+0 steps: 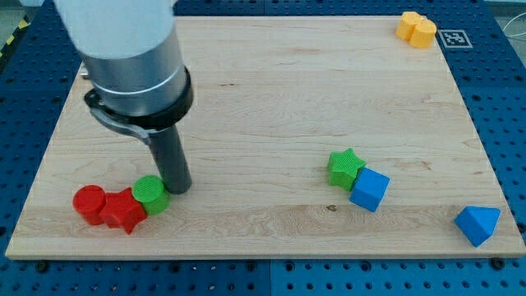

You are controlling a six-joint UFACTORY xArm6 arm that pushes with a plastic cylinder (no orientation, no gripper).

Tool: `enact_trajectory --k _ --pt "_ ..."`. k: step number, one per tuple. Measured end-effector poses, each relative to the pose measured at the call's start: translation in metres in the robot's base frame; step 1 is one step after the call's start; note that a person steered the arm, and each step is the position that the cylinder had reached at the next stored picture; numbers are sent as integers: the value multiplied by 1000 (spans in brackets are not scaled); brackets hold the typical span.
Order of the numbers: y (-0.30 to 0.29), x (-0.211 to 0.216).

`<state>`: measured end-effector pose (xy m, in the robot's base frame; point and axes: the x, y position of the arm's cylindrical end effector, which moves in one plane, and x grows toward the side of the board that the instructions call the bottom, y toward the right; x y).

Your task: Push the green star towards the green circle

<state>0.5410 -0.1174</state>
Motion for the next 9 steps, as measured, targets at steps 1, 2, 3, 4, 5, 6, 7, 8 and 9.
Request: enact_trajectory --k 1,2,3,4,5,6,7,8,9 --pt "21 -10" --pt "65 -59" --pt "131 -82" --pt "200 -95" --pt "266 -91" --pt "308 -71" --pt "323 -56" --pt "307 -41" --pt "277 -15"
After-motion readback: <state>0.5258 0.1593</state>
